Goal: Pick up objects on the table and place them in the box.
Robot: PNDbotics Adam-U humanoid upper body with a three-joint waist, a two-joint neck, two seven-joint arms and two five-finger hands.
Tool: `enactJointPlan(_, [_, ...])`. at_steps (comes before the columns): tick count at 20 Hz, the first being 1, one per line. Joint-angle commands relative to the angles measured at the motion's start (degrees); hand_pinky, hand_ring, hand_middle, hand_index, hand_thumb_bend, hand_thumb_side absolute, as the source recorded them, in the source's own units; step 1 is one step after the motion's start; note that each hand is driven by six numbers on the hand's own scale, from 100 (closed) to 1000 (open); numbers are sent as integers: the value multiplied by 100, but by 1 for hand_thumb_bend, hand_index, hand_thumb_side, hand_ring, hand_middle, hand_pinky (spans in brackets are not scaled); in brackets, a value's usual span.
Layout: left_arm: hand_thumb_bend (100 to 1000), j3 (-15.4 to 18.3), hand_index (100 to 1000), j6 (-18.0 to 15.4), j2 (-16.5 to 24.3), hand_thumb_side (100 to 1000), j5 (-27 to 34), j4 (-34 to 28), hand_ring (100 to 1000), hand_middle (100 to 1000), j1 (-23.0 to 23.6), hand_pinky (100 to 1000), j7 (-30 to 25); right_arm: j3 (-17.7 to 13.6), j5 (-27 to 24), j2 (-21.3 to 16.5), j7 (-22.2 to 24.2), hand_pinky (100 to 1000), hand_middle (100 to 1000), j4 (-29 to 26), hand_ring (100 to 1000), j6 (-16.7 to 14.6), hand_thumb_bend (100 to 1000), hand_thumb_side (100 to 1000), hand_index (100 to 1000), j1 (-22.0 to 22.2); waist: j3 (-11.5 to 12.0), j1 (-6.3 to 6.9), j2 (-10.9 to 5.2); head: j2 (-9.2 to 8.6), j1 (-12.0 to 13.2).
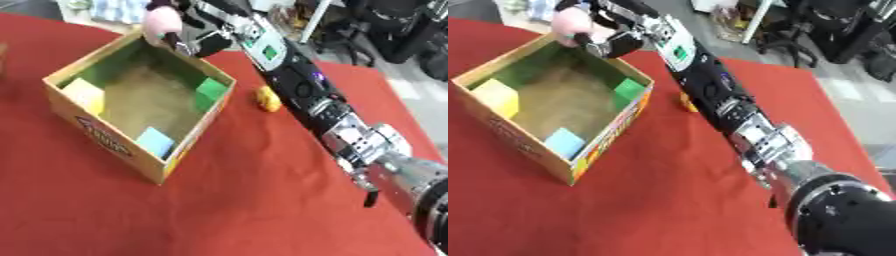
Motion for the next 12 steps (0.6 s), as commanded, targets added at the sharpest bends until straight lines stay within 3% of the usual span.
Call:
enactJointPlan(1, [100, 6, 794, 27, 72, 574, -27, -85, 803, 770, -43, 835, 6, -15, 444, -177, 394, 970, 796, -121, 100, -437, 100, 223, 926, -9, -28, -1, -30, -74, 23])
enactJointPlan(7, [100, -2, 794, 45, 53, 575, -47, -85, 804, 771, -34, 835, 4, 167, 1709, -193, 510, 1000, 867, -384, 100, -437, 143, 242, 1000, 105, -54, 30, -35, -56, 16])
enactJointPlan(12, [100, -8, 794, 71, 39, 575, -64, -85, 804, 772, -23, 835, 5, 252, 2340, -156, -82, 1000, 847, -246, 100, -437, 100, 169, 982, 165, -87, 50, -37, -41, 32])
